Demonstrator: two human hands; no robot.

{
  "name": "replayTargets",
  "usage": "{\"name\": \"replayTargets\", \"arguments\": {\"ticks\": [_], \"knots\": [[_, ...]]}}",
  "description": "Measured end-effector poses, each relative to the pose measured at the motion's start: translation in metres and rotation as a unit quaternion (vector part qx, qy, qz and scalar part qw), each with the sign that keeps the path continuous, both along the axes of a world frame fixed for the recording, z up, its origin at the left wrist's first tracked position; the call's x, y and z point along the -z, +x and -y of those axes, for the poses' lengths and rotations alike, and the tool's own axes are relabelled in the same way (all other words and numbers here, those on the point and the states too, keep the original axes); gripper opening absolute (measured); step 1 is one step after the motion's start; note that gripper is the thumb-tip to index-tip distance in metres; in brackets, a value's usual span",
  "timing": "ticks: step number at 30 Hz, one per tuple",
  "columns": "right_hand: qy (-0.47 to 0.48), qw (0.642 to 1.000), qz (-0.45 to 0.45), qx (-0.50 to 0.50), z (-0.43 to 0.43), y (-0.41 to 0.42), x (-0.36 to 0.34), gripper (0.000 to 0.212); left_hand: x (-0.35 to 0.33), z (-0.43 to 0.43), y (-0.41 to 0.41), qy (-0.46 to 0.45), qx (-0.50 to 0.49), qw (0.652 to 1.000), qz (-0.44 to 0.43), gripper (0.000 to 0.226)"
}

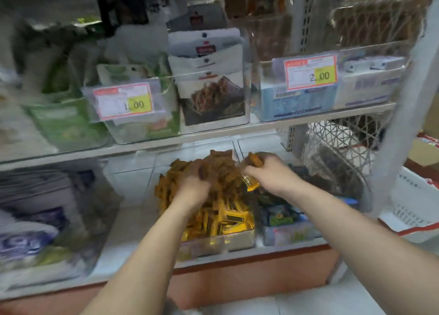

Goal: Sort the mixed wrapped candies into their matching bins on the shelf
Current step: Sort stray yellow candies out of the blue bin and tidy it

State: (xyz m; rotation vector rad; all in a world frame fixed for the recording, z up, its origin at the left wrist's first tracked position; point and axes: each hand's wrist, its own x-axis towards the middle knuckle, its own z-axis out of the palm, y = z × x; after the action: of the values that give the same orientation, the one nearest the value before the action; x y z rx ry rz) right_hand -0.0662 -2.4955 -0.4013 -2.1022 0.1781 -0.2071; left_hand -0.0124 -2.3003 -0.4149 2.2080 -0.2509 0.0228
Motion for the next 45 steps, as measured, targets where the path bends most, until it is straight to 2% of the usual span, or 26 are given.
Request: {"name": "replayTargets", "arguments": {"ticks": [4,6,10,12,15,19,21,23,26,31,34,36,38,40,42,43,45], "knots": [[-0.142,0.989,-0.007,-0.030,-0.039,0.047,-0.004,0.033,0.011,-0.033,0.019,0.069,-0.032,0.996,0.040,0.034],[-0.177,0.983,-0.020,-0.035,-0.054,0.068,-0.004,0.048,0.014,-0.047,0.029,0.103,-0.052,0.992,0.056,0.035],[-0.239,0.964,-0.051,-0.104,-0.071,0.096,-0.007,0.075,0.011,-0.058,0.038,0.165,-0.077,0.981,0.073,0.030],[-0.265,0.954,-0.068,-0.125,-0.072,0.098,-0.011,0.085,0.008,-0.062,0.037,0.153,-0.077,0.983,0.064,0.033],[-0.280,0.955,-0.030,-0.091,-0.062,0.083,-0.013,0.078,0.010,-0.062,0.030,0.142,-0.033,0.984,0.100,0.035],[-0.228,0.973,0.032,-0.029,-0.022,0.034,-0.008,0.054,0.011,-0.036,0.022,0.184,0.042,0.964,0.190,0.051],[-0.213,0.976,0.037,-0.014,0.005,0.005,-0.002,0.042,0.011,-0.019,0.021,0.221,0.111,0.950,0.191,0.065],[-0.217,0.976,0.023,0.005,0.031,-0.021,0.007,0.033,0.014,-0.009,0.022,0.258,0.171,0.934,0.179,0.070],[-0.238,0.971,0.004,0.016,0.065,-0.045,0.023,0.041,0.021,-0.010,0.024,0.306,0.171,0.916,0.195,0.061],[-0.228,0.974,-0.005,-0.001,0.097,-0.055,0.037,0.038,0.019,-0.027,0.026,0.332,0.099,0.928,0.135,0.059],[-0.243,0.970,0.002,-0.011,0.103,-0.058,0.042,0.038,0.010,-0.024,0.018,0.352,0.065,0.920,0.156,0.058],[-0.249,0.968,0.007,-0.039,0.098,-0.058,0.043,0.037,0.004,-0.013,0.010,0.303,0.074,0.931,0.191,0.060],[-0.259,0.961,-0.002,-0.097,0.088,-0.052,0.043,0.050,0.003,0.005,0.000,0.231,0.110,0.949,0.184,0.063],[-0.270,0.947,-0.053,-0.164,0.075,-0.040,0.045,0.064,0.008,0.025,-0.008,0.213,0.157,0.950,0.166,0.069],[-0.319,0.914,-0.124,-0.219,0.065,-0.024,0.052,0.072,0.017,0.042,-0.012,0.236,0.196,0.937,0.167,0.074],[-0.350,0.895,-0.149,-0.233,0.063,-0.017,0.056,0.074,0.020,0.047,-0.013,0.247,0.206,0.932,0.168,0.073],[-0.383,0.879,-0.164,-0.232,0.064,-0.003,0.066,0.074,0.027,0.051,-0.011,0.256,0.206,0.929,0.172,0.068]]}}
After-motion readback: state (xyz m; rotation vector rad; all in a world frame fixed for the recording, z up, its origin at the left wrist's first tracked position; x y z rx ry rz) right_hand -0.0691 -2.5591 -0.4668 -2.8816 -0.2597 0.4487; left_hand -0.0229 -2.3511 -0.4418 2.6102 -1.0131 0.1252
